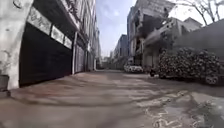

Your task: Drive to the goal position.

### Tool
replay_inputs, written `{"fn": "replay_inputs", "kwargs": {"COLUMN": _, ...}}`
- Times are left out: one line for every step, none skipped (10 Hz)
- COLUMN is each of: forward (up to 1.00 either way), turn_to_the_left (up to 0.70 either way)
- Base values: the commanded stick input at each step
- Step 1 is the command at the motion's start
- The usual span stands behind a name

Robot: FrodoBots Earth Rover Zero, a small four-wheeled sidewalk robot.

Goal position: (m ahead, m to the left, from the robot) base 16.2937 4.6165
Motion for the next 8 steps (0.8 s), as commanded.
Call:
{"fn": "replay_inputs", "kwargs": {"forward": 1.00, "turn_to_the_left": 0.06}}
{"fn": "replay_inputs", "kwargs": {"forward": 1.00, "turn_to_the_left": 0.06}}
{"fn": "replay_inputs", "kwargs": {"forward": 1.00, "turn_to_the_left": 0.06}}
{"fn": "replay_inputs", "kwargs": {"forward": 1.00, "turn_to_the_left": 0.06}}
{"fn": "replay_inputs", "kwargs": {"forward": 1.00, "turn_to_the_left": 0.06}}
{"fn": "replay_inputs", "kwargs": {"forward": 1.00, "turn_to_the_left": 0.06}}
{"fn": "replay_inputs", "kwargs": {"forward": 1.00, "turn_to_the_left": 0.06}}
{"fn": "replay_inputs", "kwargs": {"forward": 1.00, "turn_to_the_left": 0.06}}
